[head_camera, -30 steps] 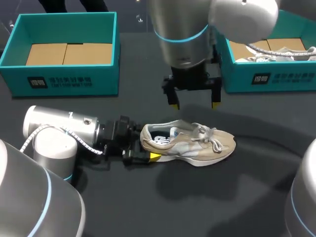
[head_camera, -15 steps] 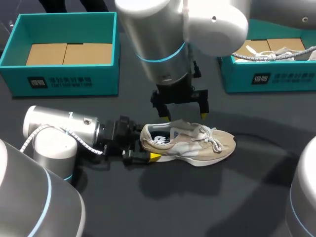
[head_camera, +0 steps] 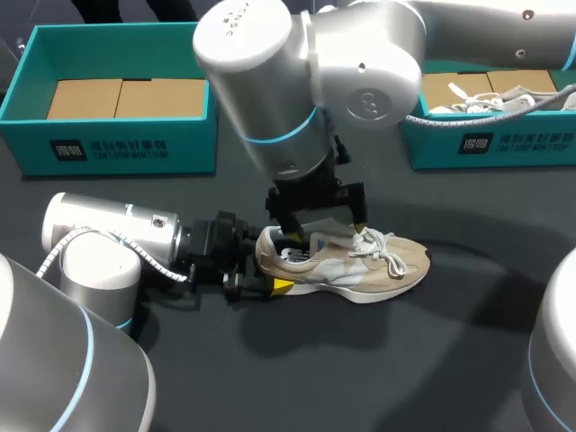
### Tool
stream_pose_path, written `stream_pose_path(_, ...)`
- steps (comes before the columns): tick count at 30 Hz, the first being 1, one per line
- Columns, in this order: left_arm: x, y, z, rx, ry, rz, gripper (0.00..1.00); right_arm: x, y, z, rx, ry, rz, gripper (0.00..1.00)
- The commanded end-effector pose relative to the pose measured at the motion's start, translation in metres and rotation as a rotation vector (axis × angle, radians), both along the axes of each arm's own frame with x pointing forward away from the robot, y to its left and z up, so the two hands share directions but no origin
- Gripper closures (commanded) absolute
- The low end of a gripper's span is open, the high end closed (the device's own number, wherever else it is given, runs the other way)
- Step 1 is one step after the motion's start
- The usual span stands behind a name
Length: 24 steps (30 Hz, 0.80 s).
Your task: Take the shoe out of the shoebox, open the shoe tongue, remove and reinsert the insole, then place the shoe into the shoebox
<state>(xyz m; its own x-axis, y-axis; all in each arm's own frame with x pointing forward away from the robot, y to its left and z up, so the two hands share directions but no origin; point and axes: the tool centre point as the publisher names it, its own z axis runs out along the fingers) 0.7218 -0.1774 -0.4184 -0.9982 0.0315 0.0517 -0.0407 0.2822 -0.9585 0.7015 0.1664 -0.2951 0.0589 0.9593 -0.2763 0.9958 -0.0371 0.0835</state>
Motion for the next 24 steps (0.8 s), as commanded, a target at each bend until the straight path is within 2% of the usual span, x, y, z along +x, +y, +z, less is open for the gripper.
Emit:
stream_pose_path(1,-0.002,-0.001,-0.005,0.000,-0.001,0.003,1.00,-0.007,0.017,-0.014,-0.094,-0.057,-0.172,0.00)
stream_pose_path(10,-0.002,-0.001,-0.005,0.000,-0.001,0.003,1.00,0.000,0.014,-0.034,-0.142,-0.090,-0.184,0.00)
stream_pose_path(24,-0.002,-0.001,-0.005,0.000,-0.001,0.003,1.00,0.009,0.003,-0.051,-0.209,-0.133,-0.212,0.00)
